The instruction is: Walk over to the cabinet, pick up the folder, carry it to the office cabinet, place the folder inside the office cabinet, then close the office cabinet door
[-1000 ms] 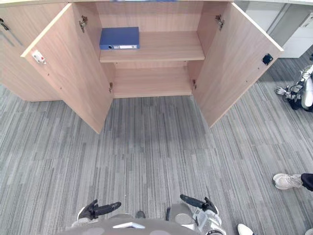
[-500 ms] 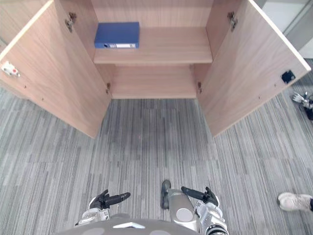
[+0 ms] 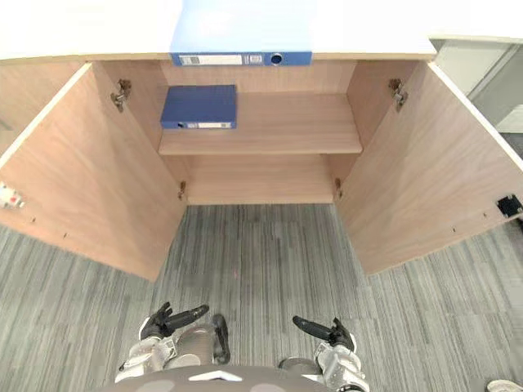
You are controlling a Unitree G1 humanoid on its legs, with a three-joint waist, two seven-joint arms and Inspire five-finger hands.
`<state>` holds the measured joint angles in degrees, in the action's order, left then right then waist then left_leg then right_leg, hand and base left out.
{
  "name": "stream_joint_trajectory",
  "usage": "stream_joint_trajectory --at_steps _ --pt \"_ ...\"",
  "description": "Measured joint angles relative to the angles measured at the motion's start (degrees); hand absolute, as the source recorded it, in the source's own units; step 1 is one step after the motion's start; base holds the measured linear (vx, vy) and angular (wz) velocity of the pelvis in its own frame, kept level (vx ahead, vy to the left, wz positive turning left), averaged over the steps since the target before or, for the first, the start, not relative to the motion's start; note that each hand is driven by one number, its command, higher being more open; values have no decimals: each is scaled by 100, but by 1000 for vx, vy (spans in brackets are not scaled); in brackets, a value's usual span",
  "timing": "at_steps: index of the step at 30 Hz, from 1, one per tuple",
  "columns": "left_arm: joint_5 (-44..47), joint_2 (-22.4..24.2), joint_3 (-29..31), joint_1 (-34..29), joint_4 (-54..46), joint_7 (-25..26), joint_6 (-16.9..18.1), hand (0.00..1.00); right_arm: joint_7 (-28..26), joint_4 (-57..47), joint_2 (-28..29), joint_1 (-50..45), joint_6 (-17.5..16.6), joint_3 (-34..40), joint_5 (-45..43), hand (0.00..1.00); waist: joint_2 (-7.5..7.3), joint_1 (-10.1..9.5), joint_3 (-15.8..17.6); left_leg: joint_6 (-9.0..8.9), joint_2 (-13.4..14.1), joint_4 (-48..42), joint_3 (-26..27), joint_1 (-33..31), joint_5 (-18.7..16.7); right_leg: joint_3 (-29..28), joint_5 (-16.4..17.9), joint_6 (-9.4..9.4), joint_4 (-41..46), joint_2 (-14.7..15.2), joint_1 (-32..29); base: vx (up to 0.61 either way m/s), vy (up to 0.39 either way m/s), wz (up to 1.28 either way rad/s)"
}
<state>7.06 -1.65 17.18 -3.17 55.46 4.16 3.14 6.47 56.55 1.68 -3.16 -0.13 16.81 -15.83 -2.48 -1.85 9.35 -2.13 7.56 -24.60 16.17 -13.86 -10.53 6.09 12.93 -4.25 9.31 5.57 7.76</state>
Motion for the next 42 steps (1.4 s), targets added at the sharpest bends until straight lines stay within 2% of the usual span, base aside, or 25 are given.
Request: stream_joint_trajectory --at_steps 1,2,4,6,7,9,11,12,13,14,15,16,17,18,19,21,22,24,26,29,30,31,33,36,42 --pt "-13 -12 -11 2 70 9 -2 100 -11 -6 21 7 1 0 3 100 -6 -37 -30 54 -17 -23 154 217 -158 -86 55 -91 579 108 -161 390 270 -64" --pt "-16 -17 -26 5 112 9 -4 100 -19 -15 21 14 0 0 4 100 3 -58 -36 94 -30 2 225 356 -198 -126 58 -95 995 154 -302 360 285 -58" --pt "-15 -90 -274 -4 249 37 -20 100 -70 -93 8 27 -13 -1 12 100 51 19 -76 175 -231 289 210 840 -437 -151 -130 -410 3085 448 -1171 333 270 -22" --pt "-7 -138 -342 -4 348 53 -24 100 -89 -72 13 85 -8 3 51 100 -1 61 -107 228 -366 501 198 1244 -473 -100 32 -247 4013 607 -1583 339 134 17" --pt "1 -118 -343 -15 352 64 -24 100 -89 -78 0 91 -39 1 59 100 32 92 -119 228 -373 722 178 1537 -473 54 203 -45 4166 594 -1769 352 48 21" --pt "6 -77 -343 -64 359 63 -25 100 -96 -91 -13 111 -103 -3 64 100 102 129 -144 218 -306 1013 133 1873 -467 308 385 163 3966 448 -2088 389 -42 26" --pt "7 -66 -344 -47 463 67 -41 100 -119 -99 -37 179 -102 -2 64 100 164 199 -139 170 -183 1208 56 2105 -439 456 429 205 3312 228 -2369 417 -140 29" --pt "8 -46 -358 -34 508 66 -83 100 -130 -84 -93 235 -86 -5 64 100 226 235 -128 125 -84 1346 17 2245 -414 469 348 217 2671 63 -2568 488 -220 33" --pt "3 -72 -407 -40 515 54 -88 100 -128 -75 -110 213 -83 -7 67 100 203 240 -121 9 -88 1466 -65 2367 -353 421 -127 188 1668 -26 -2573 423 -199 40" --pt "4 -110 -455 -47 528 48 -89 100 -126 -58 -115 165 -76 -9 73 100 152 243 -116 -46 -183 1523 -170 2429 -355 395 -843 296 1324 -12 -2522 458 -226 39" --pt "3 -64 -455 -9 634 55 -97 100 -137 26 -229 158 -43 14 89 100 297 215 -101 -110 -42 1605 -320 2592 -387 482 -921 490 1414 -100 -2403 353 -170 24" --pt "2 35 -422 -7 659 54 -99 100 -117 60 -347 165 -32 29 123 100 429 190 -146 -165 47 1638 -426 2585 -320 495 -815 532 1425 -177 -2389 489 -280 18" --pt "-34 166 -275 6 661 42 -96 100 -95 62 -380 158 -18 103 124 100 509 220 -132 -214 112 1634 -497 2635 -158 574 -567 607 1546 -213 -2348 295 -183 16" --pt "-48 184 -229 15 661 45 -100 100 -97 67 -364 135 -2 102 124 100 546 246 -128 -274 162 1588 -545 2655 -94 638 -489 643 1535 -236 -2261 406 -300 36" --pt "-77 207 -219 31 641 45 -104 100 -119 83 -378 61 24 101 122 100 557 275 -111 -364 295 1217 -652 2576 -39 768 -391 674 1410 -294 -2013 280 -243 48" --pt "-82 199 -195 9 476 23 -108 100 -92 112 -368 -13 38 86 113 100 461 239 -46 -520 549 -246 -791 2076 -29 875 -321 713 1021 -391 -1493 269 -247 38" --pt "-80 209 -77 -5 362 24 -105 100 -77 117 -383 -39 36 -8 106 100 441 205 -34 -587 720 -1215 -764 1681 -182 910 -315 724 791 -454 -1164 151 -134 13" --pt "-82 208 -46 -63 251 36 -84 100 -78 153 -362 -27 27 -51 99 100 416 190 -36 -469 823 -1764 -511 1222 -384 934 -314 723 542 -489 -831 140 -90 -2" --pt "-82 208 -49 -65 195 36 -62 100 -87 151 -341 14 21 -51 96 100 416 175 -39 -415 798 -1449 -286 862 -463 904 -319 700 404 -486 -709 127 5 -13" --pt "-81 180 -49 -25 206 45 -67 100 -60 154 -311 2 21 -39 39 100 366 134 -26 -396 524 -211 -262 691 -387 744 -309 588 353 -381 -567 221 161 -25" --pt "-80 188 -51 -21 215 49 -67 100 -43 151 -301 -29 23 0 39 100 361 137 -47 -331 369 482 -277 786 83 681 -283 474 350 -328 -526 209 207 -26" --pt "-80 144 -50 -18 225 41 -71 100 -5 172 -261 -60 38 5 40 100 321 136 -86 -211 241 727 -231 925 354 592 -248 339 308 -254 -456 254 238 -18" --pt "-85 47 -52 -47 215 47 -65 100 -2 152 -148 -154 34 8 41 100 116 164 -221 -179 48 982 -154 1046 391 557 -291 238 140 -96 -413 190 172 -11" --pt "-91 -29 -71 -76 227 49 -73 100 -2 164 -43 -186 43 24 52 100 -31 181 -285 -143 -161 1208 -46 1337 414 462 -371 103 -123 49 -149 125 134 -13" --pt "-105 -49 -505 -101 278 62 -69 100 -15 236 -82 -191 31 236 61 100 75 198 -316 -43 -393 1995 -67 1803 722 444 -430 45 -305 110 49 20 48 1"
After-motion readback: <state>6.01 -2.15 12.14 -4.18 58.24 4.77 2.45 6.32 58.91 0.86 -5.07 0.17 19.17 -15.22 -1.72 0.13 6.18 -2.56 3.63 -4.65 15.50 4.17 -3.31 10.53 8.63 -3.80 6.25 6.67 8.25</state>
